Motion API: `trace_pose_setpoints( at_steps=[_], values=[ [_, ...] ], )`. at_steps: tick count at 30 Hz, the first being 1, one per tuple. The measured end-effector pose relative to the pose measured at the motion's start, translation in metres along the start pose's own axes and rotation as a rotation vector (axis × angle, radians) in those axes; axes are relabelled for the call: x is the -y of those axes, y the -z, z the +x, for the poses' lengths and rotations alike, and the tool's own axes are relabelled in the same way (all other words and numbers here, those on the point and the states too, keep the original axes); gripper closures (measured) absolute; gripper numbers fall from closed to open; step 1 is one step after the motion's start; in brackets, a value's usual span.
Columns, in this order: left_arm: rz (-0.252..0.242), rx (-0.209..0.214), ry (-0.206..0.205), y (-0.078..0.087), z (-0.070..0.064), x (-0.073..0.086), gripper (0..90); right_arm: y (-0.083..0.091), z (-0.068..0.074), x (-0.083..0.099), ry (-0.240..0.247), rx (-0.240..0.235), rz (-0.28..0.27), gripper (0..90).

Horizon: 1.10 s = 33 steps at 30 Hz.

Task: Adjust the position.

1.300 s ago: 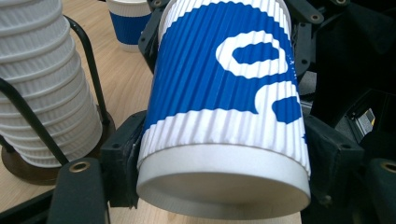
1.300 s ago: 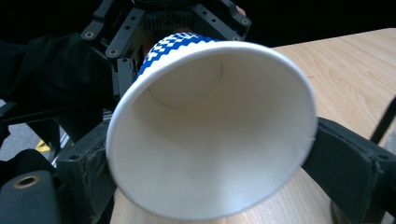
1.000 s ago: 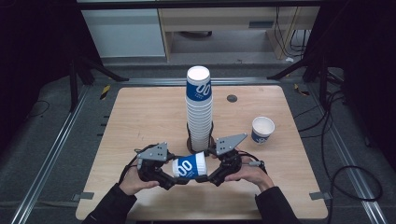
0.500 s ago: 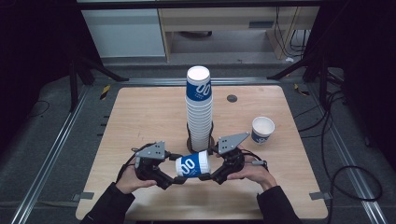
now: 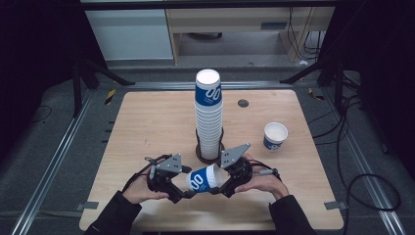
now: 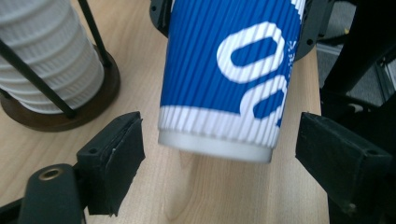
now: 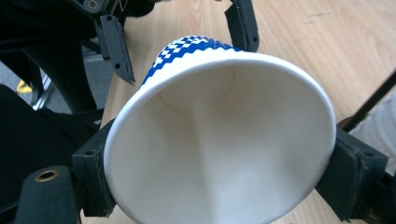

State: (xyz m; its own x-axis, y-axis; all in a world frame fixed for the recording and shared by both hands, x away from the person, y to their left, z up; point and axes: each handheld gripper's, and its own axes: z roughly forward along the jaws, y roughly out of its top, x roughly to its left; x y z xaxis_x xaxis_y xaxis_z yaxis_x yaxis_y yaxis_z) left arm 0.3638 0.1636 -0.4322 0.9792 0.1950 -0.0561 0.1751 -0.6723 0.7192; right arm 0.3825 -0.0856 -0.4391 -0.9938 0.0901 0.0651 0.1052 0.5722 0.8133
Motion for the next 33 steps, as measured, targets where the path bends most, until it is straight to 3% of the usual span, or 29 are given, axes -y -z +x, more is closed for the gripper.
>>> trace_pose_setpoints(
  at_steps=[8, 14, 22, 29, 33],
  values=[
    [0.091, 0.011, -0.038, -0.017, -0.006, 0.0, 19.6, -0.014, 0.005, -0.002, 0.03, -0.019, 0.053, 15.7],
    [0.087, 0.013, -0.034, -0.019, -0.007, 0.001, 26.4, -0.015, 0.007, -0.004, 0.035, -0.024, 0.048, 15.7],
    [0.097, 0.0, -0.049, -0.02, -0.008, 0.0, 27.5, -0.016, 0.007, -0.004, 0.042, -0.02, 0.055, 15.1],
    [0.068, -0.019, -0.025, -0.014, -0.003, 0.0, 27.6, -0.014, 0.006, -0.005, 0.036, 0.012, 0.011, 9.0],
    [0.044, -0.026, -0.004, -0.008, 0.0, 0.001, 27.6, -0.007, 0.003, -0.007, 0.018, 0.033, -0.043, 7.2]
  ],
)
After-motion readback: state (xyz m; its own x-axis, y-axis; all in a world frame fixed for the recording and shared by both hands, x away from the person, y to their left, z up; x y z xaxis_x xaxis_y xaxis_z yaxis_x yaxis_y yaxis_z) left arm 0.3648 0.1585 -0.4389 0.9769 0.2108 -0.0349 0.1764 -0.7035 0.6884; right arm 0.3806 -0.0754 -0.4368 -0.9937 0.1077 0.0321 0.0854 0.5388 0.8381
